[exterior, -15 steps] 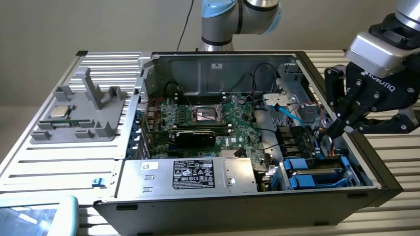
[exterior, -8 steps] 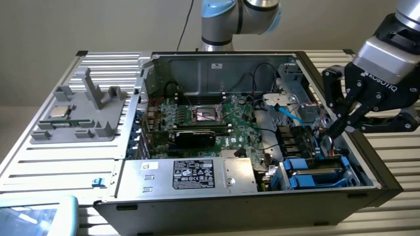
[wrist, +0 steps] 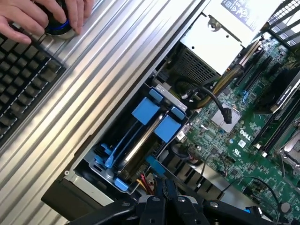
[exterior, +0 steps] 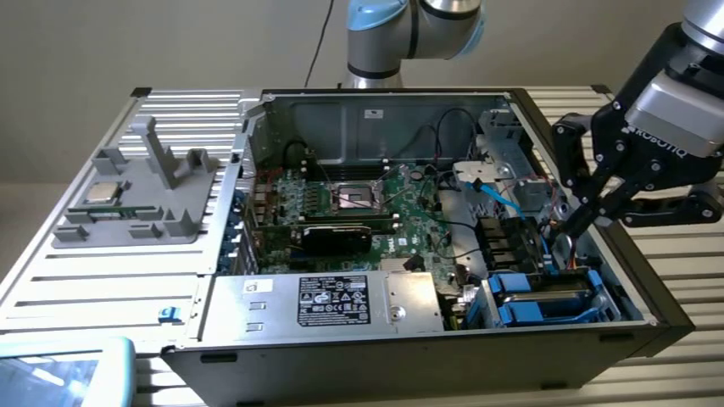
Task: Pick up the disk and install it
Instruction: 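Insert the second disk wire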
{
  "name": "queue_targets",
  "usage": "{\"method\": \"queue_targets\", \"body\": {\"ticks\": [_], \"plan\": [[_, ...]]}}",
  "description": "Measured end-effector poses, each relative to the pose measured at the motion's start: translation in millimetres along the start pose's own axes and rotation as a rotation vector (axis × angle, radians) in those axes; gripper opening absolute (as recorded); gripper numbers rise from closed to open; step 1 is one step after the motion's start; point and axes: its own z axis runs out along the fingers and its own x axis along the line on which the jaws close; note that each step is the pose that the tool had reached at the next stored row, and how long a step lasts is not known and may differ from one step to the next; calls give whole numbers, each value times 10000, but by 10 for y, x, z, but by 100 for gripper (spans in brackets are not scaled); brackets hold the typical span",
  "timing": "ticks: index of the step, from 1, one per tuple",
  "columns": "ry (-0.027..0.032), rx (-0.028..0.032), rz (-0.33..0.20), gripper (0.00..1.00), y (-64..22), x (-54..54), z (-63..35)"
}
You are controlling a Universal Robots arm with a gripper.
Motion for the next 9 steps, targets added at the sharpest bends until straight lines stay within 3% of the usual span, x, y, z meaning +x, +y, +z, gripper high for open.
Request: {"method": "queue_targets", "body": {"ticks": [9], "plan": [[-135,25,-1570,11,0,0,2]]}}
